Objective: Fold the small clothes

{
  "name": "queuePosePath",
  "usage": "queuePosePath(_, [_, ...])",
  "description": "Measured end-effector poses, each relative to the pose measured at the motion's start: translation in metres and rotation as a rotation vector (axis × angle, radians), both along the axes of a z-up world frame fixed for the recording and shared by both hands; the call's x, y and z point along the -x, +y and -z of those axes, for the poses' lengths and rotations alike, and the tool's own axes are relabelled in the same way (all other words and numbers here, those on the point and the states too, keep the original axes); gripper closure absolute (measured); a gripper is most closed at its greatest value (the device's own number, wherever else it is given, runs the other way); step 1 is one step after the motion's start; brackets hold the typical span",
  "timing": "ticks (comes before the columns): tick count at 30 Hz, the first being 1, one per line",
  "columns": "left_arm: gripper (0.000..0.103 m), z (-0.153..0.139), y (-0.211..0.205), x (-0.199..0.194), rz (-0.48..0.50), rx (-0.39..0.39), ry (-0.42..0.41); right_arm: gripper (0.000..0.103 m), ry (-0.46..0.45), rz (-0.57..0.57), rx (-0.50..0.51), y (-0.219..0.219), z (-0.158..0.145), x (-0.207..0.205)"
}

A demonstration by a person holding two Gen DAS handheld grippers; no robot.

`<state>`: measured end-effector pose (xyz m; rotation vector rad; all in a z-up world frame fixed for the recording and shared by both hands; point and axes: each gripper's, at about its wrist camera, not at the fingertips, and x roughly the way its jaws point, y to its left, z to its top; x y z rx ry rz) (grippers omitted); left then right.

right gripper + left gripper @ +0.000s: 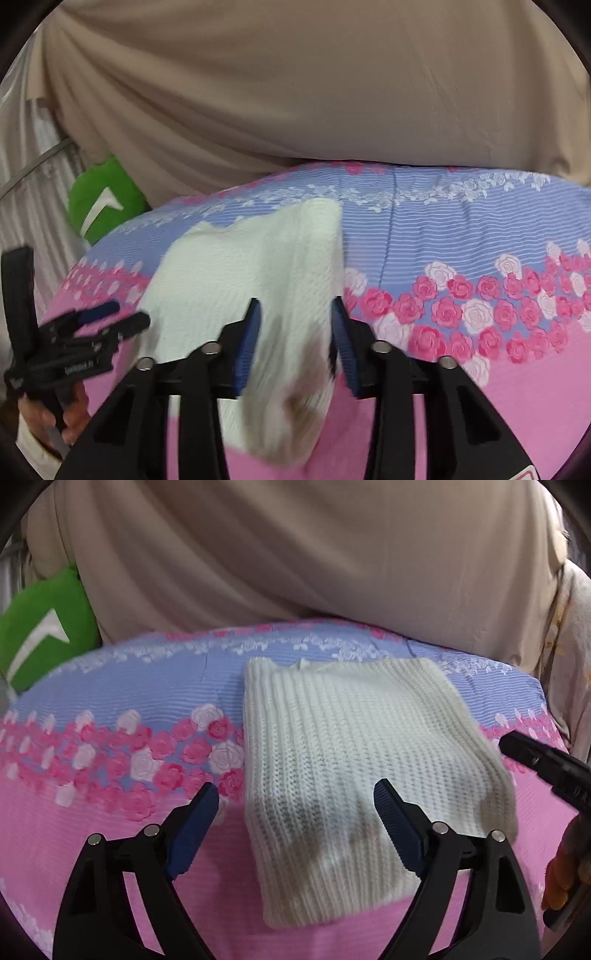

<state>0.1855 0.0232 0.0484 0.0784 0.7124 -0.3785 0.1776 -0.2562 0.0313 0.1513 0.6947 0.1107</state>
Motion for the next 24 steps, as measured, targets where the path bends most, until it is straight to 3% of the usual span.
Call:
queuePosePath(2, [0.019, -0.001, -0.004, 0.011, -0.004, -0.029, -0.015, 0.091, 0.049, -0.005, 0.081, 0.008, 0.019, -0.005])
queuePosePath(4, [0.019, 0.007, -0.01, 0.016, -0.015, -0.063, -0.02, 0.091, 0.076, 0.041, 0.165, 0.01, 0.042, -0.014])
queuePosePath(8, [0.019, 0.027, -0.016, 0.024, -0.053, -0.104, -0.024, 0.091, 0.062, 0.055, 0.104, 0.006, 0.026, 0.001])
queuePosePath(12, [0.019, 0.035, -0.011, 0.037, -0.069, -0.074, -0.003, 0.092, 0.023, 0.075, 0.103, 0.014, 0.016, 0.038])
queuePosePath(20, [0.013, 0.055, -0.014, 0.069, -0.09, -0.099, -0.014, 0.079, 0.09, 0.168, 0.078, 0.019, 0.063, 0.077])
queuePosePath(24, [0.014, 0.068, -0.013, 0.078, -0.116, -0.122, 0.005, 0.079, 0.118, 0.191, 0.103, 0.026, 0.078, 0.085])
